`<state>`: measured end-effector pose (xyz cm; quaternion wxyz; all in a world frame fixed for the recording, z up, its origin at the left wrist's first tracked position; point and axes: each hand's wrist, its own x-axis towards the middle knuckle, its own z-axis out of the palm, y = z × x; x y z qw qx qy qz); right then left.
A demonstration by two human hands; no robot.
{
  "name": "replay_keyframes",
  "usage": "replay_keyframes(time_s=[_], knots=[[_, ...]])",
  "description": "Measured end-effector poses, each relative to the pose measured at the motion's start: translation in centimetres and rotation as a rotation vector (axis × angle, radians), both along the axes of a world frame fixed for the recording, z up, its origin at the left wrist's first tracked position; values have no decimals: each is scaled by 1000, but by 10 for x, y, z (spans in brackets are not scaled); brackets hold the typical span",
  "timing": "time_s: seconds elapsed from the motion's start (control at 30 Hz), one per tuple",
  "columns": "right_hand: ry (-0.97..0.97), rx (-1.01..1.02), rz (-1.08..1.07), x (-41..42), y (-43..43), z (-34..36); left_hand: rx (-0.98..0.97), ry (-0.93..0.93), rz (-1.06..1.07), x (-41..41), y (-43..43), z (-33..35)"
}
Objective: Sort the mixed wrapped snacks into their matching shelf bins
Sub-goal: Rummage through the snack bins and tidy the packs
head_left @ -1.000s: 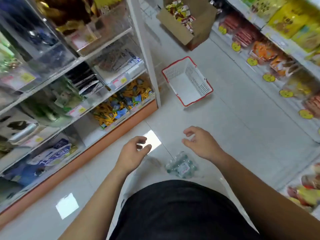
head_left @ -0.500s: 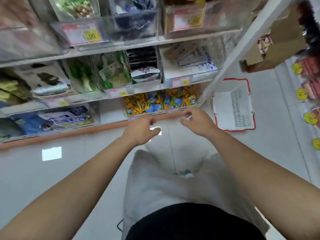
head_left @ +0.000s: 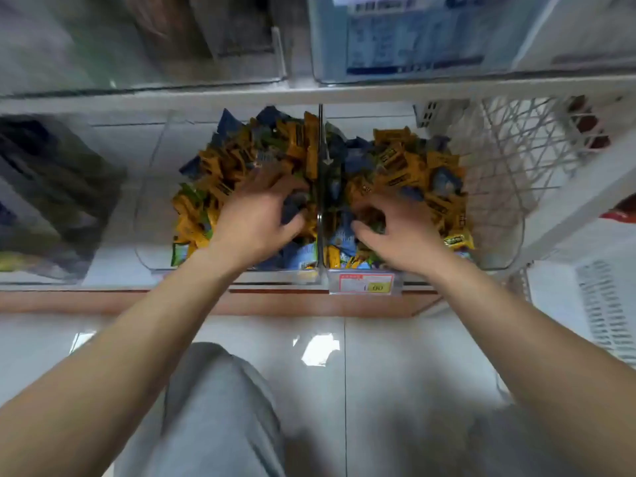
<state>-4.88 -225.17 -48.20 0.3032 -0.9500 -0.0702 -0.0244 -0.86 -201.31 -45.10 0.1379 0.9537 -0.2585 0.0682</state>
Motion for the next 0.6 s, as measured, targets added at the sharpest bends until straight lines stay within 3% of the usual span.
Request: replay_keyframes(time_s=[0.2,0.4,0.53,0.6], knots=[[-94,-97,73,3,-6,-18,-216,-32,-16,4,6,-23],[-86,-214,66,1,0,-13,-220,-12,-11,-1,7,-13],[-69,-268,78,-4,3,-8,-7,-194,204,-18,22,-15],[-78,-291,84,-4,3,-5,-52,-152,237,-20,29,-19]])
